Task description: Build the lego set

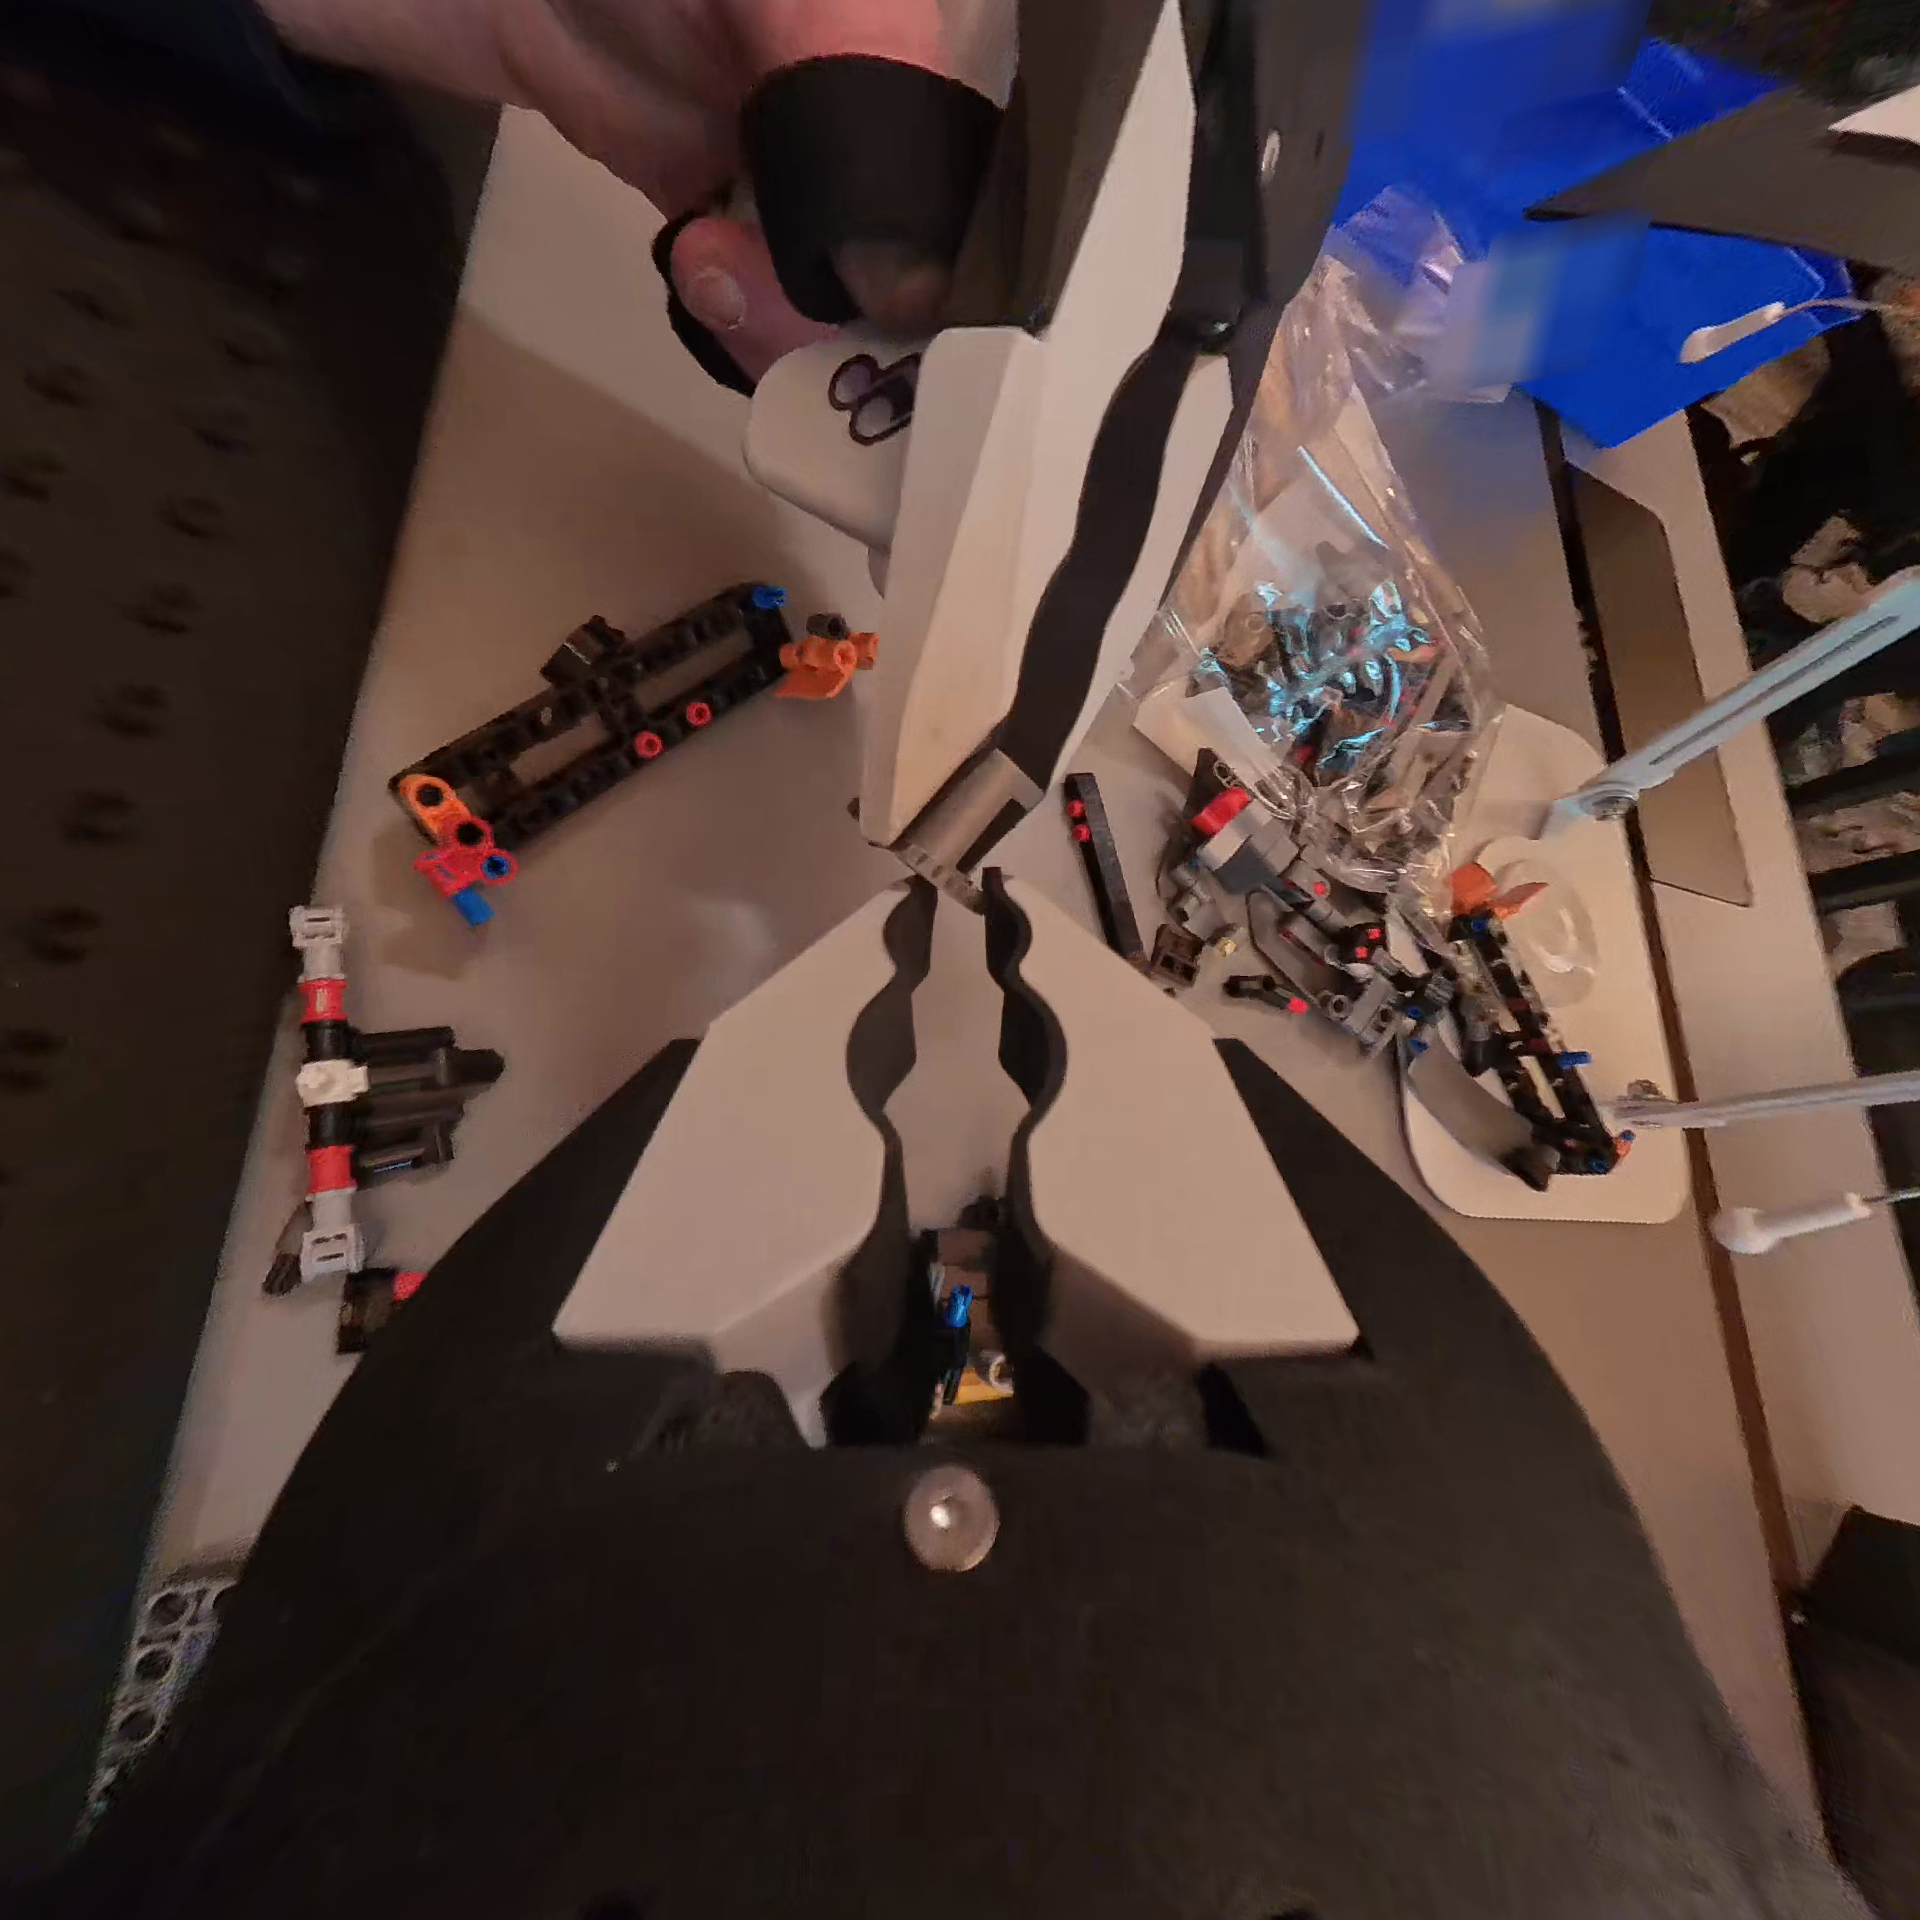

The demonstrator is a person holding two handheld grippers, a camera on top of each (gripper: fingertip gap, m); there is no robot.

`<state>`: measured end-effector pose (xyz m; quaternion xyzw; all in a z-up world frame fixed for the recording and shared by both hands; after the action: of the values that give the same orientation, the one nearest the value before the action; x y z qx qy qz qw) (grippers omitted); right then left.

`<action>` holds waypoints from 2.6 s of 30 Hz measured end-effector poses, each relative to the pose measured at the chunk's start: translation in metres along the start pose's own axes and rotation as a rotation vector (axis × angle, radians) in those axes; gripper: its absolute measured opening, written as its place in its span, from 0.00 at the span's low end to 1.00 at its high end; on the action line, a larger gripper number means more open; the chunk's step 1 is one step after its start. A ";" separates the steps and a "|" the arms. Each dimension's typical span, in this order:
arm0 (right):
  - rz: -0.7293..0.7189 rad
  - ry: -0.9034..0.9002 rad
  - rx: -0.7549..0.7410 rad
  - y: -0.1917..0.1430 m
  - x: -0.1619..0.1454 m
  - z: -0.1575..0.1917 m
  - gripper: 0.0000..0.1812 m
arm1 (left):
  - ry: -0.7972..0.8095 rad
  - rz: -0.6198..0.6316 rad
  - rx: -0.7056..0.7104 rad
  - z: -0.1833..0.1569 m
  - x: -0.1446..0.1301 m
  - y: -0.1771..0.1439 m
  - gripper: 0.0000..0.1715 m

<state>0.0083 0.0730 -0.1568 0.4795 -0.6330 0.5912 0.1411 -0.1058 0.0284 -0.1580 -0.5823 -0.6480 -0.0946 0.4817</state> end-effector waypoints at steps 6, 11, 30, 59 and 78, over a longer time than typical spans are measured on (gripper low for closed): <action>-0.058 -0.082 -0.079 -0.018 0.013 0.002 0.00 | 0.166 -0.156 -0.035 -0.012 0.009 -0.012 0.15; -0.144 -0.084 -0.130 -0.031 0.021 -0.001 0.00 | 0.393 -0.284 -0.018 -0.025 0.015 -0.022 0.04; -0.199 0.116 -0.047 -0.028 0.022 -0.012 0.14 | 0.695 -0.374 0.183 -0.027 0.017 -0.028 0.03; -0.046 0.291 -0.079 -0.007 0.008 -0.032 0.40 | 0.594 -0.332 0.447 -0.006 0.021 -0.030 0.28; 0.494 0.470 0.091 0.062 -0.024 -0.005 0.60 | 0.523 -0.250 0.821 0.021 0.021 -0.047 0.72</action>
<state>-0.0290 0.0784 -0.2114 0.1684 -0.6530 0.7295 0.1142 -0.1537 0.0420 -0.1331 -0.2194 -0.5543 -0.0318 0.8023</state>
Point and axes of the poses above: each gripper's, where its closed fingertips meet, y out along the fingers, x out of its top, z = x × y across the jaws, the point moved 8 cm from there along -y, back along the fingers, and after that the axes turned 11 degrees about y, right-handed, at the moved point
